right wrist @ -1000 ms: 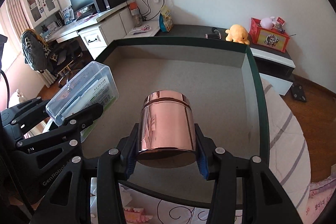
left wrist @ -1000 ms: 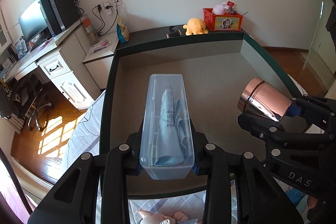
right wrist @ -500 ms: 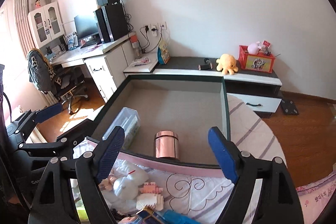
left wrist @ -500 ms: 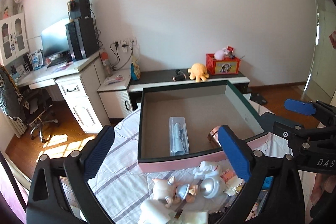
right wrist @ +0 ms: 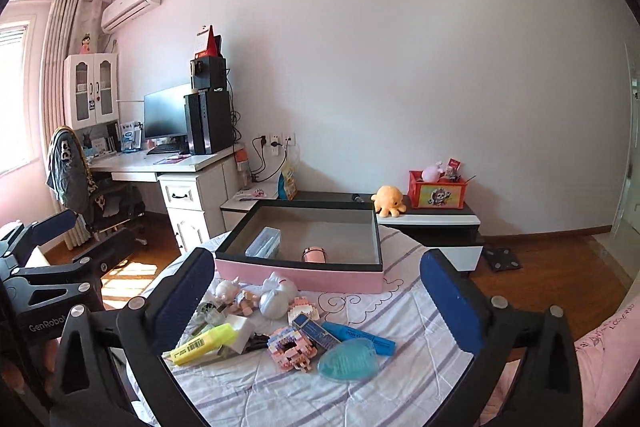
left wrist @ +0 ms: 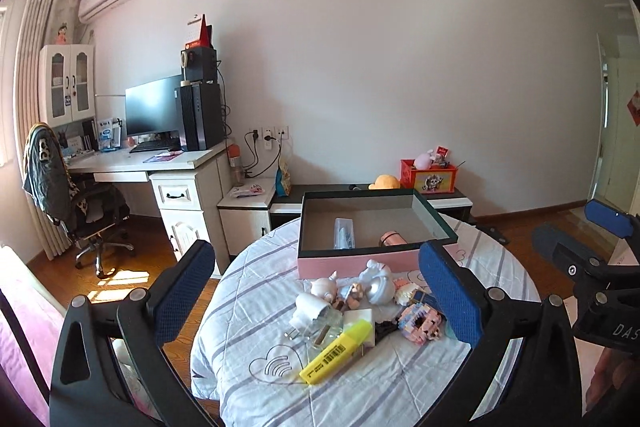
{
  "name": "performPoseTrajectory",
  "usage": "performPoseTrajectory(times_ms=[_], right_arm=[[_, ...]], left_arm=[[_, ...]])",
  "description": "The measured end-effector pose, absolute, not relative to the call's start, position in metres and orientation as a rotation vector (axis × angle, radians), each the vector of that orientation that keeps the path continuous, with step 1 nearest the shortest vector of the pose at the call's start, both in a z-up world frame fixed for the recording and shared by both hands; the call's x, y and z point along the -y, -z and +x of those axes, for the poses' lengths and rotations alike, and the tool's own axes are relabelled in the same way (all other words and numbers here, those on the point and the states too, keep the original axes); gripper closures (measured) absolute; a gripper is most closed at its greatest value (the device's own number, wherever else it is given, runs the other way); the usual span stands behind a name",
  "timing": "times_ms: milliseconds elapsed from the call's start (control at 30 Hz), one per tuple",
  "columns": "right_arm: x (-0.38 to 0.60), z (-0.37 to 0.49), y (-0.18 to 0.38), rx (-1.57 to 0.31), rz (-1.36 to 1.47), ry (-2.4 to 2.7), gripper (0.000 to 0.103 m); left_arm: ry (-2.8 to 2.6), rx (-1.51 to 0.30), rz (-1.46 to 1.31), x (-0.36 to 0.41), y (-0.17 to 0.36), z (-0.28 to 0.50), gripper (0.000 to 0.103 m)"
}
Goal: Organize rigid objects
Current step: 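Lift both tools back from the box over the bed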
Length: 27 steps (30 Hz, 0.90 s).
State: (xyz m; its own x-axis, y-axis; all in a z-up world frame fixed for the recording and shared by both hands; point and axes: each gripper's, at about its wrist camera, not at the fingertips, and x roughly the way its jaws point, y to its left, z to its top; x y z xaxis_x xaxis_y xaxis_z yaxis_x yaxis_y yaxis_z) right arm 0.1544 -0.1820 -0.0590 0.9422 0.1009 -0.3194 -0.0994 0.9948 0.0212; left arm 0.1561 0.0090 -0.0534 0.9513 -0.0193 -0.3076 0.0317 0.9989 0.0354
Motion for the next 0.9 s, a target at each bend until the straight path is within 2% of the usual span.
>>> performPoseTrajectory(times_ms=[433,900], right_arm=[[0.171,0.076,0.044,-0.230,-0.039,-0.040,0.000],[0.169,0.061,0.038,-0.200,-0.049,-0.029,0.000]], left_arm=[[0.035,-0.203,0.066,-0.006,0.040,0.084,0.000],[0.029,-0.190,0.064,-0.006,0.037,0.071,0.000]])
